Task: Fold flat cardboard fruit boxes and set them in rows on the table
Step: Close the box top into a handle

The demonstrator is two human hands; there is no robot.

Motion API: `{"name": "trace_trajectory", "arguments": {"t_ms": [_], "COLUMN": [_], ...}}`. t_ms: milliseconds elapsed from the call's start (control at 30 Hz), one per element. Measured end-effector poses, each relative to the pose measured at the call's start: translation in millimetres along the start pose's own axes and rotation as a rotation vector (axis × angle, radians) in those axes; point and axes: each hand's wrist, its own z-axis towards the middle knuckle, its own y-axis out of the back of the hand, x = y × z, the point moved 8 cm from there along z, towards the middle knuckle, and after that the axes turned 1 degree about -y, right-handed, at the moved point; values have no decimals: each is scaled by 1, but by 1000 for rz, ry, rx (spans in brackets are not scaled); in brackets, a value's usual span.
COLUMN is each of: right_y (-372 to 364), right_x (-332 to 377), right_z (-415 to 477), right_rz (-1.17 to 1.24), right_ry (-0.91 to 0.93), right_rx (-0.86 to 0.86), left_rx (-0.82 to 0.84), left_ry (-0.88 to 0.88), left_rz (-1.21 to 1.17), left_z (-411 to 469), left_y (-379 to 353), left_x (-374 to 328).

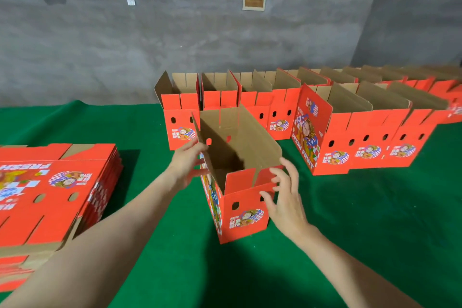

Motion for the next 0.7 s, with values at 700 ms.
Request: {"name": "trace_trajectory", "arguments": {"t_ms": [700], "right_y": [-47], "right_x": [-70], "right_z": [-9], "right_rz": [-73], "right_ry": [-408], "right_rx": [-34], "left_rx": [-26], "left_ry": [-120], "left_rz": [122], "left_z": [43], "left_y": [-65], "left_x": [1]}}
